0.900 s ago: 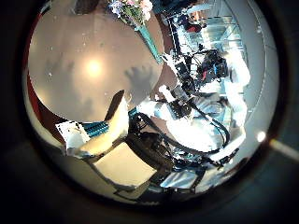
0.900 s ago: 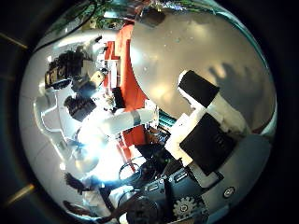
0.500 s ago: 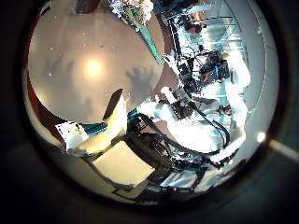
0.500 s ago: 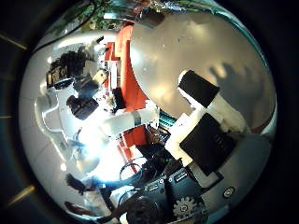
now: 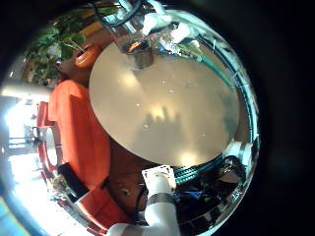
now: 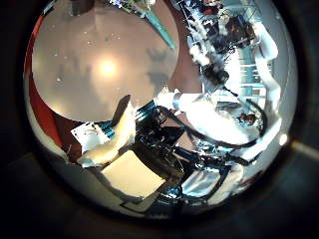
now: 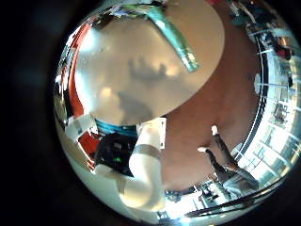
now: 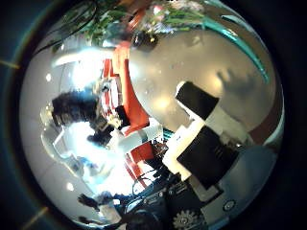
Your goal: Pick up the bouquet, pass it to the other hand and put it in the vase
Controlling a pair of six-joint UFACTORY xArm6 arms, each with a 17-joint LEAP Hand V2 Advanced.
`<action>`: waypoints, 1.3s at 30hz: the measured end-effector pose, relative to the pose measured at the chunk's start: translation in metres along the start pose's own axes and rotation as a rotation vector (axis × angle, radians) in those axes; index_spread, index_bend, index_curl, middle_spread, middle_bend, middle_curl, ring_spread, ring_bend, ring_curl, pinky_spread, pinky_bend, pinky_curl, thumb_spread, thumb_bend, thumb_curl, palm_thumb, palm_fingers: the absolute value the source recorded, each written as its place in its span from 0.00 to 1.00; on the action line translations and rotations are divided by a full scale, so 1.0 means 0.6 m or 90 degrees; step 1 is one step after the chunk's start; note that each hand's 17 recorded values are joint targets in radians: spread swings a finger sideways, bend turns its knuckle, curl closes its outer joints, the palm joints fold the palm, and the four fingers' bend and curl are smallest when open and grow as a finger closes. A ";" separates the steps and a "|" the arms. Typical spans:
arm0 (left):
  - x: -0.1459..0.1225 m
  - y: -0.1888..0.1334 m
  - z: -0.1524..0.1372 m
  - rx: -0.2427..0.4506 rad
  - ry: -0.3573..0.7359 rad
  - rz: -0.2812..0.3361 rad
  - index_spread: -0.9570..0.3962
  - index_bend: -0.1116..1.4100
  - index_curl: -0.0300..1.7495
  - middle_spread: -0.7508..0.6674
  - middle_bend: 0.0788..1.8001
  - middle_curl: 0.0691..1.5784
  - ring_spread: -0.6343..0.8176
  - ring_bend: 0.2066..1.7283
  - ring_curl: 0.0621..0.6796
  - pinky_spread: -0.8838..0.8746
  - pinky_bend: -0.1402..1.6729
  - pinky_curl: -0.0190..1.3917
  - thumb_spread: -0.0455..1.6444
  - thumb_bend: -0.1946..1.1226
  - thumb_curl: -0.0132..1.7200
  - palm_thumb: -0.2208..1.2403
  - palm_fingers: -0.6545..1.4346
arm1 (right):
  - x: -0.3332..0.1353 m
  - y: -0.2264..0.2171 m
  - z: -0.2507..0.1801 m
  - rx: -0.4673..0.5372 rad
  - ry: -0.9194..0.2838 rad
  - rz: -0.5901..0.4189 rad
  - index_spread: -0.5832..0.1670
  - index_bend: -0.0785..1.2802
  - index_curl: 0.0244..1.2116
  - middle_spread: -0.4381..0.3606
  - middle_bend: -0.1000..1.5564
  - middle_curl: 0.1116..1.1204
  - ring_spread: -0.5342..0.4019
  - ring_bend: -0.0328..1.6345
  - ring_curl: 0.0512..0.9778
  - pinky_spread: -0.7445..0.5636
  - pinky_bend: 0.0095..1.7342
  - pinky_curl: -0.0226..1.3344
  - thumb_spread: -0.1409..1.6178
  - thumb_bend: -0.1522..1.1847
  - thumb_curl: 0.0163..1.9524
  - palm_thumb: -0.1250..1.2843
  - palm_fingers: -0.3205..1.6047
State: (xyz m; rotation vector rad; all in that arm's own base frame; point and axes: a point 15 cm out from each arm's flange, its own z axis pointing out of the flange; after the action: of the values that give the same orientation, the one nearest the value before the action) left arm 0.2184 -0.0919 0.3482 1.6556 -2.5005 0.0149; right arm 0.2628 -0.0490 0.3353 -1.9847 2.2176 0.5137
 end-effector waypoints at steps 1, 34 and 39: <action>0.002 0.003 -0.001 -0.007 0.000 0.008 0.81 0.19 0.22 0.79 0.07 0.18 0.79 0.16 0.21 0.79 0.18 0.21 0.63 0.13 0.22 0.49 0.38 | 0.014 -0.005 -0.001 -0.002 0.000 0.025 0.40 0.16 0.24 0.54 0.25 0.29 0.51 0.47 0.13 0.81 0.28 0.11 0.71 0.09 0.22 0.54 0.42; 0.013 0.017 -0.009 -0.015 0.004 0.055 0.81 0.19 0.21 0.79 0.07 0.18 0.80 0.17 0.22 0.79 0.18 0.22 0.64 0.13 0.22 0.48 0.38 | 0.125 -0.148 0.174 0.017 0.115 0.186 0.45 0.19 0.29 0.47 0.32 0.36 0.38 0.55 0.21 0.66 0.32 0.08 0.69 0.10 0.21 0.52 0.41; 0.014 0.014 -0.011 -0.014 0.004 0.055 0.81 0.19 0.21 0.79 0.07 0.18 0.80 0.16 0.22 0.79 0.18 0.22 0.64 0.13 0.22 0.48 0.38 | 0.131 -0.157 0.200 0.000 0.116 0.199 0.43 0.19 0.29 0.47 0.33 0.36 0.38 0.55 0.21 0.66 0.33 0.07 0.69 0.10 0.21 0.52 0.40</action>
State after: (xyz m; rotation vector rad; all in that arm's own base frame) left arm 0.2083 -0.0958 0.3561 1.5353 -2.5559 0.0020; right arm 0.3289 -0.0913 0.1827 -1.7542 2.6601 0.3762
